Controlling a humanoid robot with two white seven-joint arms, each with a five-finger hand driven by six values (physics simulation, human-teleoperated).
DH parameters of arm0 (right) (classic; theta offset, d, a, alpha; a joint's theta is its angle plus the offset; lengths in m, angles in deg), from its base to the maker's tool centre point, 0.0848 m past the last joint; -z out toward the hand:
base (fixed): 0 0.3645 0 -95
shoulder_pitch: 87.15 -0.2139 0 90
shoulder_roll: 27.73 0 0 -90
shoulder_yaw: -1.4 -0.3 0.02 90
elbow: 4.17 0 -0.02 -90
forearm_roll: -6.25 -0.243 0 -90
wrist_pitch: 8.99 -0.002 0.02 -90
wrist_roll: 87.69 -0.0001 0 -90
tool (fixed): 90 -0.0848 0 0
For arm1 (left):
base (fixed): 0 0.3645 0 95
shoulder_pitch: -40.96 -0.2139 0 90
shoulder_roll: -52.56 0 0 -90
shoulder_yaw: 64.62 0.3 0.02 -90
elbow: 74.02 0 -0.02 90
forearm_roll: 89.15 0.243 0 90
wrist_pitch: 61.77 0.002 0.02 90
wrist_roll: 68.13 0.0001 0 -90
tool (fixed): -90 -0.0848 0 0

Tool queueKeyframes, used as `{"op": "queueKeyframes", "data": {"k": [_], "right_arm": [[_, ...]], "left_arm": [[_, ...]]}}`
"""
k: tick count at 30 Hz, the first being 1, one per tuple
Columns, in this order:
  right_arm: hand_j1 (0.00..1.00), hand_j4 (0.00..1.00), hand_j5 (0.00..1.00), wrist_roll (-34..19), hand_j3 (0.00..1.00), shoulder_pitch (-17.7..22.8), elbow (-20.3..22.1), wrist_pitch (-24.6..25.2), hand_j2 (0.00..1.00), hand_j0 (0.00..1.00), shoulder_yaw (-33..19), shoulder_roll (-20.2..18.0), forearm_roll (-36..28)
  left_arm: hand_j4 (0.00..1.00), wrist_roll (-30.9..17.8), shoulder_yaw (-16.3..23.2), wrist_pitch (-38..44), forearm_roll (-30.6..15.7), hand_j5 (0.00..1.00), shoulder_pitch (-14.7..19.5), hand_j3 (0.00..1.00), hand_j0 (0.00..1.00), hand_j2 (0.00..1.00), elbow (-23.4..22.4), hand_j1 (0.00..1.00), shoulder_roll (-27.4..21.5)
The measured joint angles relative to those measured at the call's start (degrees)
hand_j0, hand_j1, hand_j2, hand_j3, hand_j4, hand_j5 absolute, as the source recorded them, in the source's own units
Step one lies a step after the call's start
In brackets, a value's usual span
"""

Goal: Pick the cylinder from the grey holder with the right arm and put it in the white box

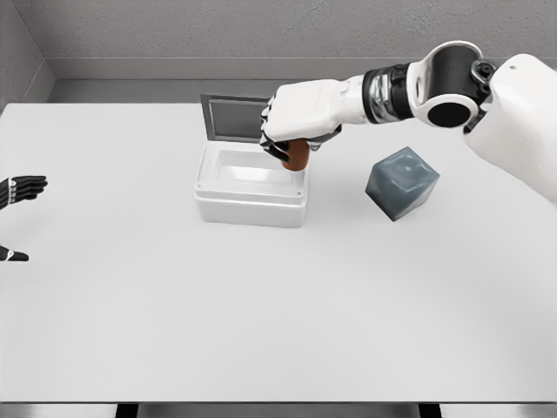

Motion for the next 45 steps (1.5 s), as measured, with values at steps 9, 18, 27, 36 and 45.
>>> {"op": "queueKeyframes", "data": {"k": [9,18,27,36,45], "right_arm": [[0.26,0.26,0.26,0.01,0.26,-0.53,-0.55,0.01,0.26,0.26,0.42,0.42,0.04],[0.26,0.26,0.26,0.01,0.26,-0.62,-0.68,-0.01,0.26,0.26,0.49,0.45,0.24],[0.26,0.26,0.26,0.0,0.26,-0.62,-0.63,-0.01,0.26,0.26,0.49,0.84,0.26],[0.27,0.27,0.27,0.0,0.27,-0.62,-0.66,0.05,0.27,0.27,1.35,1.67,0.23],[0.27,0.27,0.27,0.0,0.27,-0.7,-1.97,0.01,0.27,0.27,1.95,1.69,0.27]], "left_arm": [[1.0,0.0,-0.01,0.02,-0.56,1.0,0.0,1.0,1.0,1.0,-0.73,1.0,0.2],[1.0,0.01,-0.02,0.03,-0.2,1.0,0.0,1.0,1.0,1.0,1.38,1.0,1.55],[1.0,0.0,-0.02,0.02,0.0,1.0,0.0,1.0,1.0,1.0,1.62,1.0,3.06],[1.0,0.0,-0.02,0.03,0.17,1.0,0.0,1.0,1.0,1.0,1.47,1.0,3.29],[1.0,0.0,-0.02,0.03,0.14,1.0,0.0,1.0,1.0,1.0,1.48,1.0,3.24]]}}
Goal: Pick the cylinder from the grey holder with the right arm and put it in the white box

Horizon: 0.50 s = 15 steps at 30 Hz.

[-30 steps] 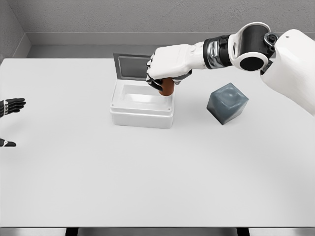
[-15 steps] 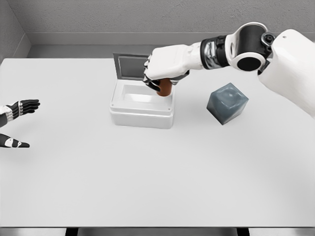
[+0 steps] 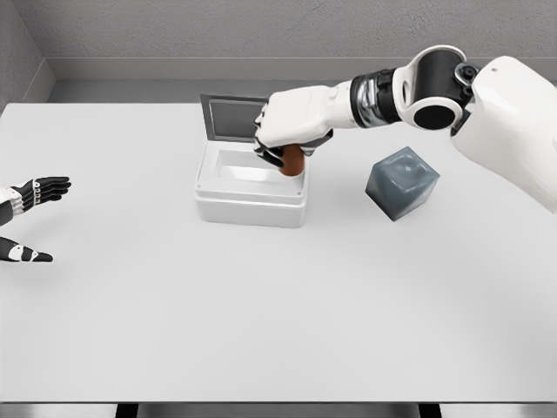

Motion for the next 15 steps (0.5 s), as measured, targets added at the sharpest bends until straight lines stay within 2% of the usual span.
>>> {"op": "queueKeyframes", "data": {"k": [15], "right_arm": [[0.27,0.27,0.27,0.02,0.27,0.09,-0.45,0.11,0.27,0.27,0.56,0.06,0.0]], "left_arm": [[1.0,0.0,0.0,0.0,0.03,1.0,0.0,1.0,1.0,1.0,-0.03,1.0,0.03]]}}
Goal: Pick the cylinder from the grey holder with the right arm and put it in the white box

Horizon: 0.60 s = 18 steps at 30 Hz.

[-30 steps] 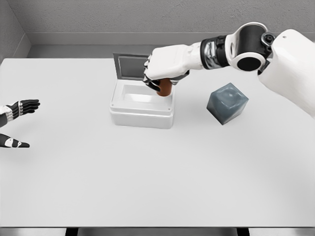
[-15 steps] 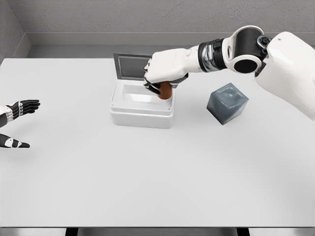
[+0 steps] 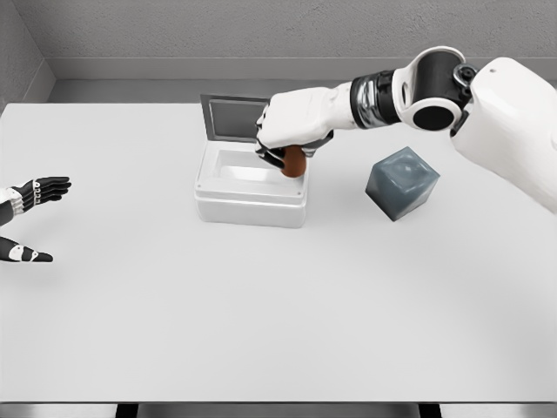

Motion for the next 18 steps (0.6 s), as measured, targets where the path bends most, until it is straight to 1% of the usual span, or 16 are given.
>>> {"op": "queueKeyframes", "data": {"k": [18], "right_arm": [[0.27,0.27,0.27,-0.01,0.27,-0.26,-0.69,0.05,0.27,0.27,0.18,0.16,-0.02]], "left_arm": [[1.0,0.0,0.0,0.0,0.01,1.0,0.0,1.0,1.0,1.0,-0.04,1.0,-0.06]]}}
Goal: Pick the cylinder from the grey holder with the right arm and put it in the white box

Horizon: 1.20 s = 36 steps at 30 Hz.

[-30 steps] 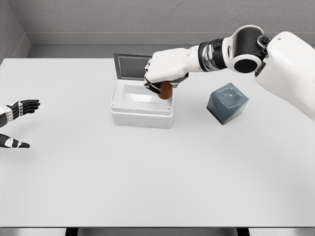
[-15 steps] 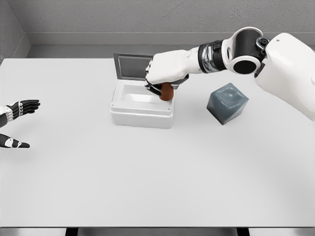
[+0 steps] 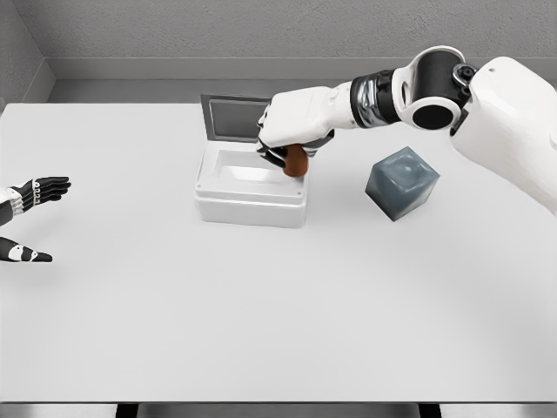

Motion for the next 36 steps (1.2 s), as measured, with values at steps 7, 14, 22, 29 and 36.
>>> {"op": "queueKeyframes", "data": {"k": [7,14,22,29,36], "right_arm": [[0.66,0.66,0.66,0.0,0.66,-0.18,0.29,1.54,0.66,0.66,0.0,0.62,0.74],[1.0,1.0,1.0,0.02,1.0,-0.35,1.83,5.43,1.0,1.0,-0.01,0.66,1.17],[1.0,1.0,1.0,0.02,1.0,1.32,11.27,5.66,1.0,1.0,-1.78,-3.65,1.17],[1.0,1.0,1.0,0.01,1.0,10.98,20.38,-0.55,1.0,1.0,-13.05,-16.36,0.74],[1.0,1.0,1.0,0.01,1.0,17.4,20.95,-1.75,1.0,1.0,-22.29,-24.07,0.65]], "left_arm": [[1.0,0.0,0.0,0.0,0.0,1.0,0.0,1.0,1.0,1.0,-0.02,1.0,-0.03],[1.0,0.0,0.0,0.0,0.0,1.0,0.0,1.0,1.0,1.0,-0.01,1.0,0.02],[1.0,0.0,0.01,0.0,0.03,1.0,0.0,1.0,1.0,1.0,0.0,1.0,0.06],[1.0,0.0,-0.05,0.05,4.19,1.0,14.64,1.0,1.0,1.0,-1.05,1.0,5.11],[1.0,0.0,-0.08,0.03,15.24,1.0,24.78,1.0,1.0,1.0,-9.07,1.0,21.77]]}}
